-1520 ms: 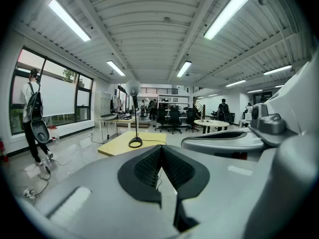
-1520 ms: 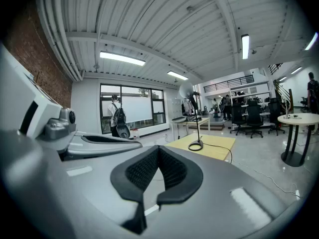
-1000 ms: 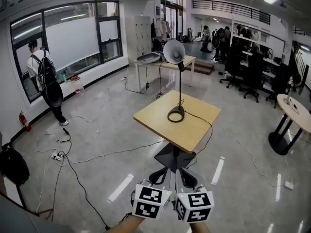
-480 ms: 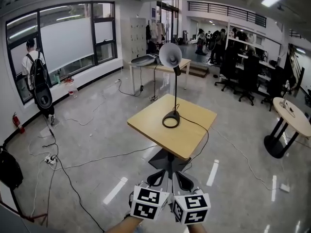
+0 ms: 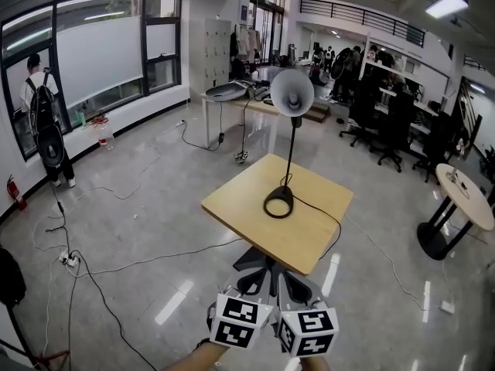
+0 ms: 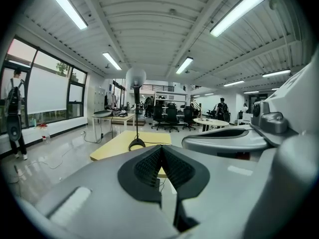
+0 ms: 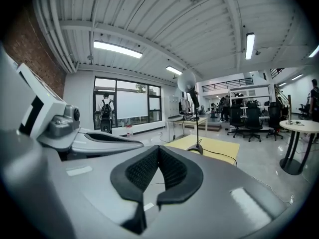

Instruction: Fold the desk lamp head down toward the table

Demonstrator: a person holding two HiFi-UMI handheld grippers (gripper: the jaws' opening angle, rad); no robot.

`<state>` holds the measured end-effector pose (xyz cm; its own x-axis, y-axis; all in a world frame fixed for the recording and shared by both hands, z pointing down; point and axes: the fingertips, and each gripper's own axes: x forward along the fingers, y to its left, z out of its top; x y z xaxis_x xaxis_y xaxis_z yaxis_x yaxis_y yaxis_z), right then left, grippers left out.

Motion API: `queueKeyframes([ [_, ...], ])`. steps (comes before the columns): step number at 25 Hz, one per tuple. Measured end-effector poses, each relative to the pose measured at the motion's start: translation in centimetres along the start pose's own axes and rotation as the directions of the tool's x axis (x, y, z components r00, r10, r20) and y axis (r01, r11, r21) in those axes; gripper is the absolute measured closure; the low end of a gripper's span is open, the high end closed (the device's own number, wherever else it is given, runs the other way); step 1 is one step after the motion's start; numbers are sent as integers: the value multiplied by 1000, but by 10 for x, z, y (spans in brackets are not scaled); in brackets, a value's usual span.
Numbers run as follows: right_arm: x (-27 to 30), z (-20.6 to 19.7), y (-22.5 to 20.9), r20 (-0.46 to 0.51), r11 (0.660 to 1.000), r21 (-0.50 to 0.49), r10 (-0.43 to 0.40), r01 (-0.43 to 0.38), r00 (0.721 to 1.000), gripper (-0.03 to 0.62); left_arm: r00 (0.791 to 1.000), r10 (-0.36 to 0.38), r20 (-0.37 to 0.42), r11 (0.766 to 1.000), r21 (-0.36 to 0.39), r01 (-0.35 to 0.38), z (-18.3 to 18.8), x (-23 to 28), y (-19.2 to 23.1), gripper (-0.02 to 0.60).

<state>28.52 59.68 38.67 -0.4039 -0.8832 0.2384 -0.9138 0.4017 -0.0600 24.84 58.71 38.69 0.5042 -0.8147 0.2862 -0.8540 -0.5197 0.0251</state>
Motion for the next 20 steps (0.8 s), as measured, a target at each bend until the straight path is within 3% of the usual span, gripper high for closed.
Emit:
queueKeyframes([
  [7,100,31,21,-12,999,4,-51,51,999,589,999,-54,-5,999,8,54,23,42,100,565],
  [12,126,49,41,-9,996,-1,-91,91,996,589,995,-99,-4,995,17,99,33,41,134,565],
  [20,208,35,41,-5,991,-20,-134,134,991,589,988,-156,5,987,26,156,13,92,194,565],
])
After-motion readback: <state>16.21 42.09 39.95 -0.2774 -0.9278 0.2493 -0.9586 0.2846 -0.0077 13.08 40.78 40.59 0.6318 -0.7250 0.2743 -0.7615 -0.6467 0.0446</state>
